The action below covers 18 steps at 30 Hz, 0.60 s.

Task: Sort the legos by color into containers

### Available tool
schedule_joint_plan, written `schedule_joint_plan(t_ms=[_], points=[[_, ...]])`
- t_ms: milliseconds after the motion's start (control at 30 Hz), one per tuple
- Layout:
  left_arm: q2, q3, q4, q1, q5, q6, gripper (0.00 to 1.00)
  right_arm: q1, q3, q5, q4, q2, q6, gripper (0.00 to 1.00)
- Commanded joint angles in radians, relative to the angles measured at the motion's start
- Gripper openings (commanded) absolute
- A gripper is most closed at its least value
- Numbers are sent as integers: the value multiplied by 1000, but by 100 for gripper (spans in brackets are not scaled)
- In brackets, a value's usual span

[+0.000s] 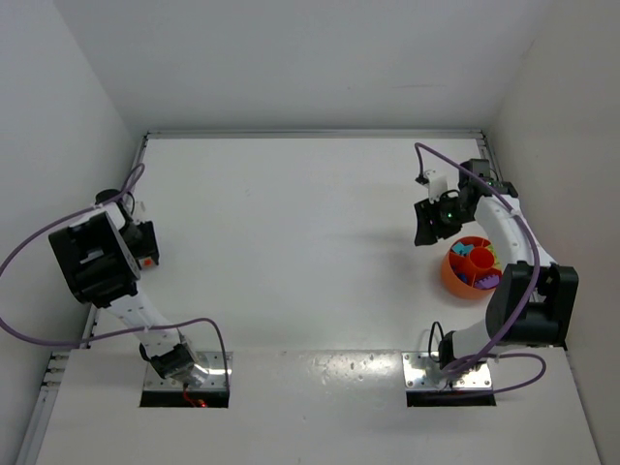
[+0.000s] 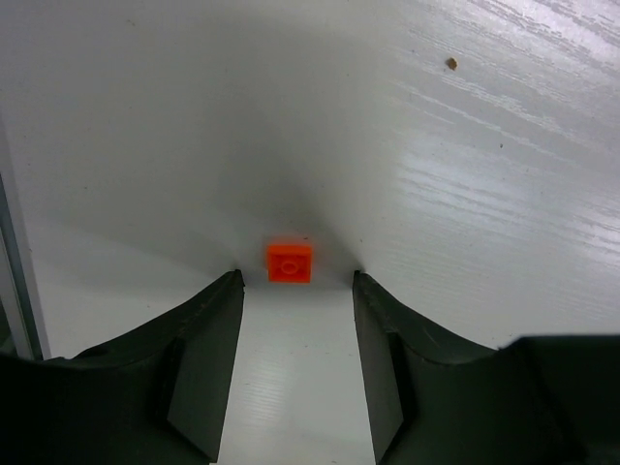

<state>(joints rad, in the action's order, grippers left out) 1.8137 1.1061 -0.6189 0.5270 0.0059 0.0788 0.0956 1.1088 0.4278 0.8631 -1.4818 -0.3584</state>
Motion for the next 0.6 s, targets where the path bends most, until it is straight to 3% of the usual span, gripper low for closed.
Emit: schedule_joint_plan(t_ms=[0, 400, 567], points=[[70, 1, 102, 19, -35, 22, 55, -5, 2, 19, -24, 32, 15, 49], [111, 29, 102, 19, -4, 32, 42, -14, 2, 19, -24, 23, 15, 49], [84, -35, 113, 19, 5, 32, 39, -14, 2, 19, -24, 23, 15, 49]])
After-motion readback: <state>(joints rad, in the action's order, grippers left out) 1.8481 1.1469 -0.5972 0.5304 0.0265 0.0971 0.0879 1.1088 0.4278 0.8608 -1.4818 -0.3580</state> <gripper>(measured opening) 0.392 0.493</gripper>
